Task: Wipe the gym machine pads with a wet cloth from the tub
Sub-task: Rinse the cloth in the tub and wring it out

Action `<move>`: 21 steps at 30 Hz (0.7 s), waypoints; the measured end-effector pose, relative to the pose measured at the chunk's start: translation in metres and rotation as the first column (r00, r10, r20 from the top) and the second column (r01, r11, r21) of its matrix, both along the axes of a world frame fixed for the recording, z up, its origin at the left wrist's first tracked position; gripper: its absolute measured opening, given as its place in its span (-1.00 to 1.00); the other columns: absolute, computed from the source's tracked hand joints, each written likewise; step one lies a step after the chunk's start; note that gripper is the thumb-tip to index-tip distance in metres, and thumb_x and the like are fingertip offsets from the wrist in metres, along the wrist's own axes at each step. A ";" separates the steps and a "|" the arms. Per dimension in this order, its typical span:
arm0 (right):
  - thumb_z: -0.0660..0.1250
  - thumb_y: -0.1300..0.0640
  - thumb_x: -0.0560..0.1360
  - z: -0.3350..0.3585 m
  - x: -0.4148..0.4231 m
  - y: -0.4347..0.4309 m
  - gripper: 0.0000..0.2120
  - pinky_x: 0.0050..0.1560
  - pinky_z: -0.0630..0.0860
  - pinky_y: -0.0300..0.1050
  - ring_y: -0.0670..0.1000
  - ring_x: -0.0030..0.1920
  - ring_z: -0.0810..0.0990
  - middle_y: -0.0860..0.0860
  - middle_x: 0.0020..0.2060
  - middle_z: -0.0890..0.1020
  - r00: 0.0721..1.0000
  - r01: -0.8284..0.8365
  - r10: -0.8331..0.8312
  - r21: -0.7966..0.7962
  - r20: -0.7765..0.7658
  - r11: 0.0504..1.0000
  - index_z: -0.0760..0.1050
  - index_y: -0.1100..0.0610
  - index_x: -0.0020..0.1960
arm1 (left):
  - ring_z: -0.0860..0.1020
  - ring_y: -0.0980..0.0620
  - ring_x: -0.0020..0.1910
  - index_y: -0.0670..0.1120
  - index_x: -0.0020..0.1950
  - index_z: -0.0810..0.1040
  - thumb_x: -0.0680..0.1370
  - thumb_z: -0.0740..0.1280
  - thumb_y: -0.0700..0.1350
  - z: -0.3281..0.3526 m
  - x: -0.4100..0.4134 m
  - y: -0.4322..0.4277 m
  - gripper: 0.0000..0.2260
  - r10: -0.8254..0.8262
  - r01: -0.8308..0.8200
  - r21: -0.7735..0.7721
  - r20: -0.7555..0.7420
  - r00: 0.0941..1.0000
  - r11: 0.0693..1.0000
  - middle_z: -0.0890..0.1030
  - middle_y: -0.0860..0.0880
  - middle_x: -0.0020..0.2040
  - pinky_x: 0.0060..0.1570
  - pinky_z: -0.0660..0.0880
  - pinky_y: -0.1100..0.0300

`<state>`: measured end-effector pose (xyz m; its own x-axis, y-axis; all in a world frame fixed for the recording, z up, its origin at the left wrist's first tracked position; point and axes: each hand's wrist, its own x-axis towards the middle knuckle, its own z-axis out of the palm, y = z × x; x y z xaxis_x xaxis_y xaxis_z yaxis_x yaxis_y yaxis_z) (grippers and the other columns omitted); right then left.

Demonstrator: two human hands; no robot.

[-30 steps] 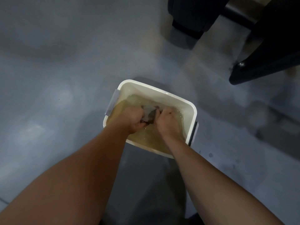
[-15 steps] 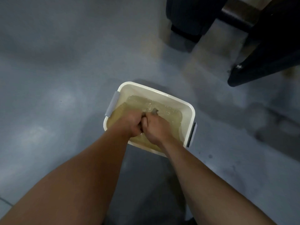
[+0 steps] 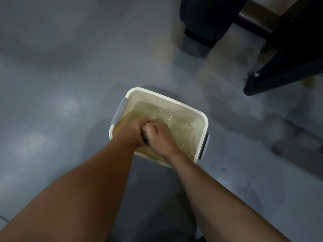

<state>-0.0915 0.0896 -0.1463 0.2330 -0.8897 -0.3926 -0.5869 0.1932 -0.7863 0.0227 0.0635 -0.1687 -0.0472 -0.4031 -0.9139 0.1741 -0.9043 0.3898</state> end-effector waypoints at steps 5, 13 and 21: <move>0.10 0.10 0.57 -0.020 -0.010 -0.004 -0.76 -0.22 0.44 -0.03 0.11 -0.23 0.53 0.08 -0.16 0.61 0.937 -0.139 0.126 -0.019 -0.324 0.990 0.54 0.13 -0.04 | 0.43 0.02 -0.41 -0.12 -0.20 0.39 0.68 0.12 -0.14 -0.001 -0.012 -0.002 -0.73 0.016 -0.016 0.069 0.001 1.000 0.997 0.50 -0.04 -0.44 -0.50 0.45 0.25; 0.12 0.12 0.66 -0.032 -0.007 -0.009 -0.71 0.00 0.45 -0.02 0.22 0.13 0.59 0.20 0.22 0.60 0.942 0.101 0.022 0.346 -0.336 0.933 0.53 0.17 0.27 | 0.62 -0.24 0.12 -0.20 0.18 0.56 0.65 0.22 -0.09 0.011 -0.017 0.000 -0.76 0.041 -0.031 0.148 -0.064 0.997 0.988 0.63 -0.26 0.13 0.03 0.60 -0.16; 0.05 0.02 0.53 -0.015 0.004 0.003 -0.71 -0.24 0.40 -0.04 0.07 -0.25 0.50 0.03 -0.29 0.59 0.992 -0.088 0.088 -0.006 -0.088 0.996 0.42 0.02 -0.29 | 0.38 0.05 -0.53 -0.10 -0.24 0.32 0.70 0.05 -0.10 -0.004 -0.011 0.003 -0.69 0.151 -0.151 0.075 0.006 0.988 0.986 0.43 -0.02 -0.57 -0.67 0.35 0.32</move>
<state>-0.0873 0.0926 -0.1615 0.2757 -0.8712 -0.4061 -0.6679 0.1302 -0.7328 0.0120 0.0669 -0.1727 0.0091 -0.3363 -0.9417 0.3111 -0.8941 0.3223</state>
